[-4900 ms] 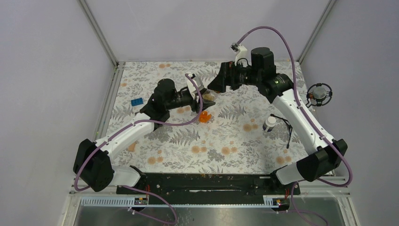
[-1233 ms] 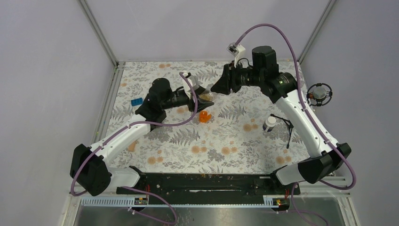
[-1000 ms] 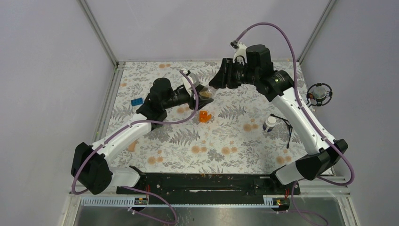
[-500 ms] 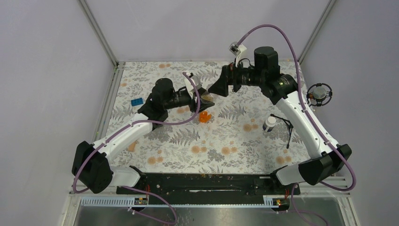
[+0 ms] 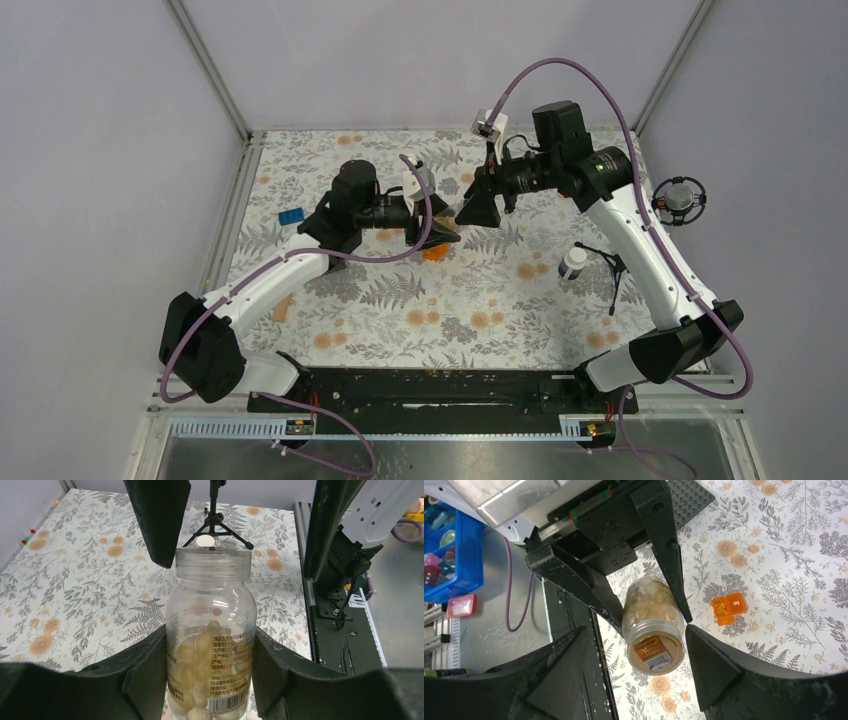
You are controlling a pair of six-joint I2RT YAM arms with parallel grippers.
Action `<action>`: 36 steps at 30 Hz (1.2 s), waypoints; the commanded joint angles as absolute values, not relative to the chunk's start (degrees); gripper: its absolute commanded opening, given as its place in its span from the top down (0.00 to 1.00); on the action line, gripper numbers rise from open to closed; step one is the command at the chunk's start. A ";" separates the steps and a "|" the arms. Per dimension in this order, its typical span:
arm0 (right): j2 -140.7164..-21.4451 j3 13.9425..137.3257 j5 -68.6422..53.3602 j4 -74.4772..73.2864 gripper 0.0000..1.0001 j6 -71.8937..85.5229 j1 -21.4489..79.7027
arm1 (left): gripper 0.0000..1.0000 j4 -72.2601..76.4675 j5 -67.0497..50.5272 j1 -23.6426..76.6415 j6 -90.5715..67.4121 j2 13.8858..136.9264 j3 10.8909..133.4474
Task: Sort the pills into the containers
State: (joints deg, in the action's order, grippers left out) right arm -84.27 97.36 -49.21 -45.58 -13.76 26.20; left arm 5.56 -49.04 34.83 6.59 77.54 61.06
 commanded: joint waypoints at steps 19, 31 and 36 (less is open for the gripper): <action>-84.40 91.51 -30.87 -24.77 0.95 11.59 26.10 | 1.00 11.41 -41.49 34.87 8.46 76.63 63.45; -82.33 89.25 -19.22 -17.68 0.21 30.53 26.13 | 1.00 15.46 -36.53 34.91 8.51 75.24 59.52; -79.61 86.59 -35.49 -15.14 0.15 17.27 23.94 | 1.00 15.64 -38.19 34.93 7.97 74.74 59.08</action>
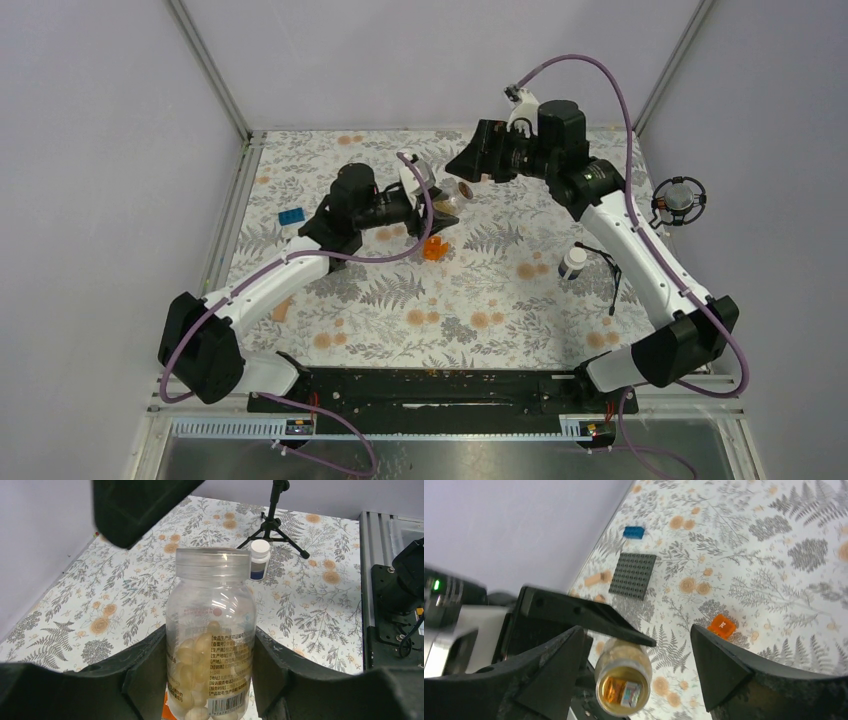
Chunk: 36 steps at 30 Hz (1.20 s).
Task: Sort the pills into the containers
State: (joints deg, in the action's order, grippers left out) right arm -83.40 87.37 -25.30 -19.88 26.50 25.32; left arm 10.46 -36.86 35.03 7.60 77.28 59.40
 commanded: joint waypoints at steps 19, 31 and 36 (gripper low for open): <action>-79.42 85.47 -34.92 -19.21 0.80 12.09 23.81 | 1.00 16.87 -43.48 34.92 5.88 74.36 59.70; -83.13 86.91 -36.49 -21.84 0.07 20.46 26.04 | 0.90 19.75 -36.59 34.89 3.96 75.79 59.79; -84.47 88.30 -35.00 -25.94 0.27 18.79 28.16 | 0.80 21.24 -37.05 34.89 3.16 76.01 59.47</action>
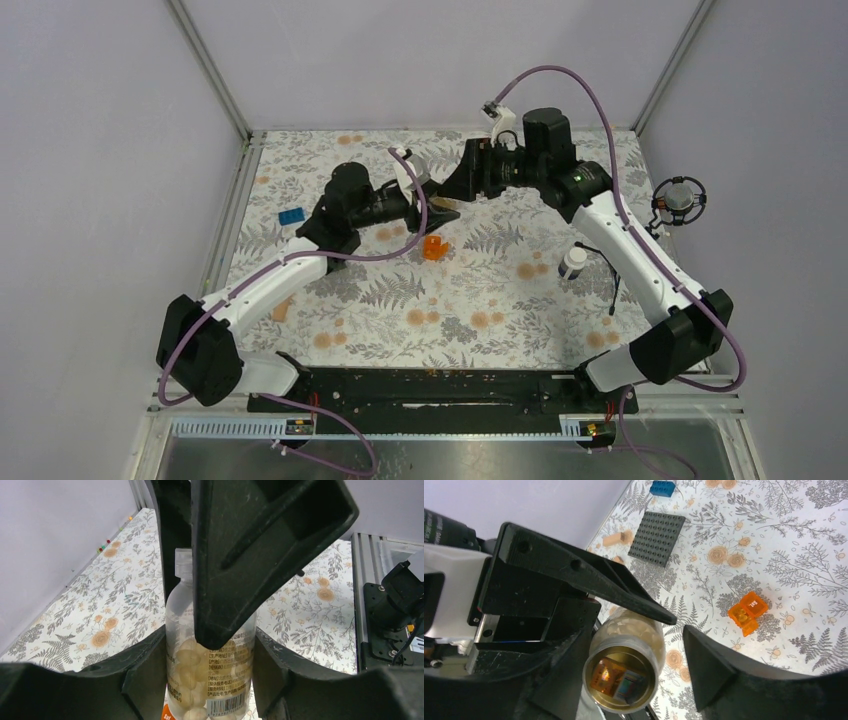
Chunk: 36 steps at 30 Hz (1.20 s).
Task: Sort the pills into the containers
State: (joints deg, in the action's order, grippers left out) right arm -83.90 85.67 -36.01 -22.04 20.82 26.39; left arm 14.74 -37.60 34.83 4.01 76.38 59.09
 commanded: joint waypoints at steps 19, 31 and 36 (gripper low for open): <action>-88.32 82.23 6.79 -27.88 0.70 13.67 25.45 | 0.01 30.52 -11.79 34.85 -5.24 70.67 49.21; -97.71 68.01 14.01 -10.86 0.68 15.20 21.31 | 0.01 33.81 7.75 30.80 -22.88 65.01 41.71; -100.42 67.89 15.35 -10.47 0.52 15.36 21.36 | 0.01 16.32 2.97 28.02 -25.83 68.71 49.63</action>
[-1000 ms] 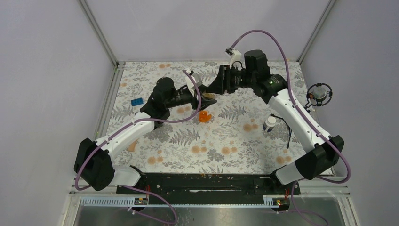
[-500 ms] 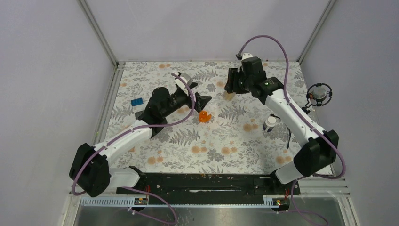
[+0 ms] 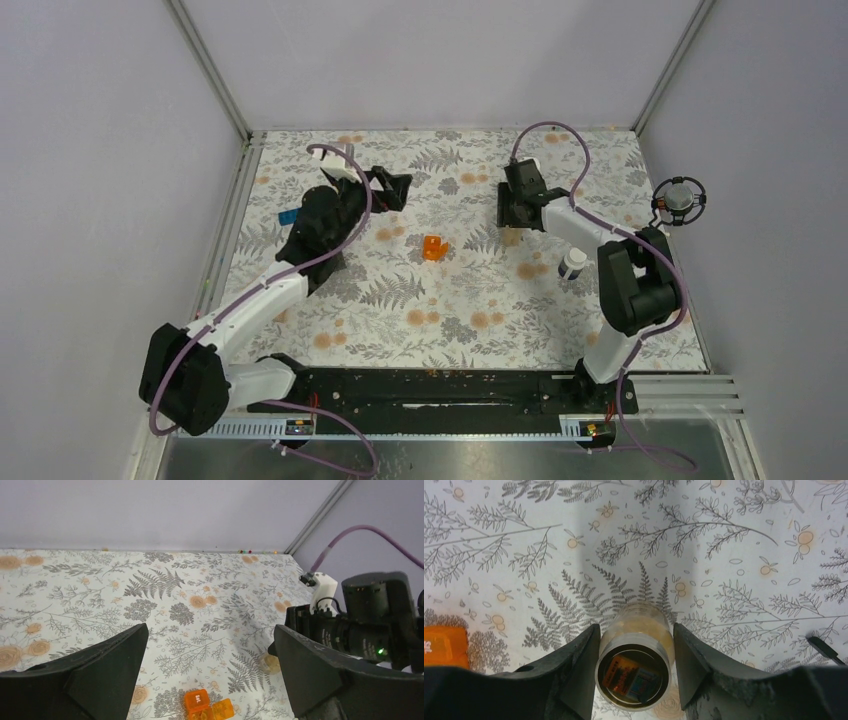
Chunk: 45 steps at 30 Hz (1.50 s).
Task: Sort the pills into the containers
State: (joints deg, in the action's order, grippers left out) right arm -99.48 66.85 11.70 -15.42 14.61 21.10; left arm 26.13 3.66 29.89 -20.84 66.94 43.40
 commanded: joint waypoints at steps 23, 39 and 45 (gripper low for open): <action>-91.54 75.54 0.19 -25.85 0.47 25.84 26.06 | 0.36 6.26 -23.44 22.54 -42.22 96.40 55.56; -101.64 73.77 -6.59 -21.88 0.68 31.08 29.17 | 0.56 6.47 -28.54 21.40 -46.44 110.46 62.59; -103.21 73.12 -7.84 -21.43 0.69 31.94 29.25 | 0.61 7.22 -29.39 21.36 -47.95 111.14 61.90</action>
